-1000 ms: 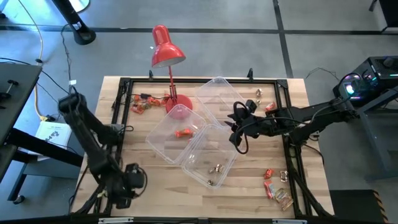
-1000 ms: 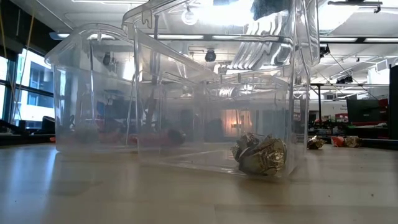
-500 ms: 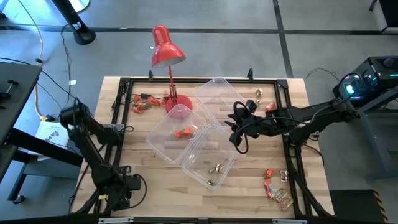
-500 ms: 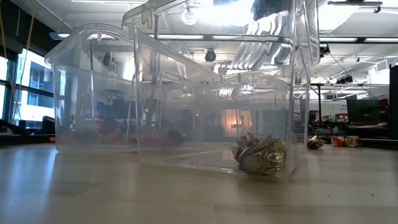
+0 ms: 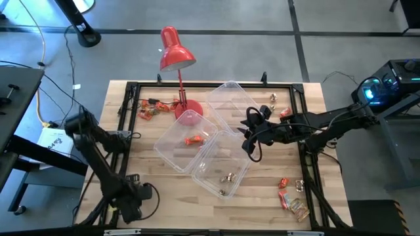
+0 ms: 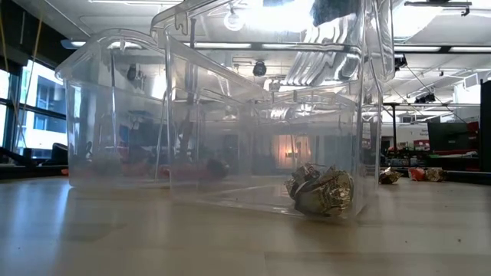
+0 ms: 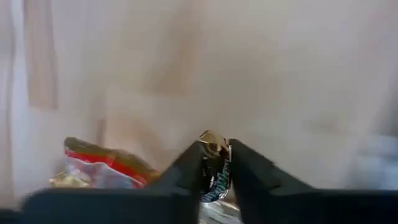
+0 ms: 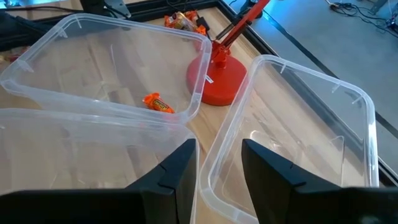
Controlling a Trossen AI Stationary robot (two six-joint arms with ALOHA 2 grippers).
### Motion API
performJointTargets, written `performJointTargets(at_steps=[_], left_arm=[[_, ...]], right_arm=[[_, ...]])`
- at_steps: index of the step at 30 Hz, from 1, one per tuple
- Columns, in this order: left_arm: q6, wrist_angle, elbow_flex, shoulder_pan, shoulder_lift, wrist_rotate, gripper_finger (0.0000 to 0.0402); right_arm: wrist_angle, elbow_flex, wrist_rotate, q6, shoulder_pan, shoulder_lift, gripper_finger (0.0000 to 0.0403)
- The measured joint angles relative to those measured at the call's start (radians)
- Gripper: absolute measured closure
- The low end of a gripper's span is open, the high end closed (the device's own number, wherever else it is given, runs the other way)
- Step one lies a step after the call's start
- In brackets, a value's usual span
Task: Sort candy
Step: Put the gold candy into the bottom left transparent bin
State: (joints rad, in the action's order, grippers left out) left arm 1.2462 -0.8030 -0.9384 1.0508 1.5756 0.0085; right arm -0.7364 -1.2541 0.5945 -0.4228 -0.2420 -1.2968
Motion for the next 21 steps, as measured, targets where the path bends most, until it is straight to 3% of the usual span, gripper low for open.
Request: performJointTargets(at_steps=[2, 6, 11, 13, 15, 18, 21], left_arm=[[-0.023, -0.001, -0.037, -0.018, -0.076, -0.046, 0.0387], [-0.16, -0.023, -0.104, -0.056, -0.249, -0.263, 0.0383], [-0.503, 0.05, -0.166, -0.179, -0.425, -0.61, 0.0396], [-0.672, 0.127, -0.167, -0.269, -0.47, -0.673, 0.0394], [-0.854, 0.235, -0.168, -0.378, -0.478, -0.647, 0.0391], [-1.073, 0.388, -0.167, -0.537, -0.432, -0.51, 0.039], [-1.159, 0.555, -0.167, -0.657, -0.347, -0.403, 0.0377]], right_arm=[[-0.005, 0.0, 0.0, -0.007, 0.0, 0.0, 0.0279], [-0.008, 0.0, 0.0, -0.006, 0.0, 0.0, 0.0279], [-0.007, 0.0, 0.0, -0.006, 0.0, 0.0, 0.0279], [-0.007, 0.0, 0.0, -0.006, 0.0, 0.0, 0.0279], [-0.007, 0.0, 0.0, -0.007, 0.0, 0.0, 0.0279], [-0.005, 0.0, 0.0, -0.006, 0.0, 0.0, 0.0279], [-0.005, 0.0, 0.0, -0.006, 0.0, 0.0, 0.0279]])
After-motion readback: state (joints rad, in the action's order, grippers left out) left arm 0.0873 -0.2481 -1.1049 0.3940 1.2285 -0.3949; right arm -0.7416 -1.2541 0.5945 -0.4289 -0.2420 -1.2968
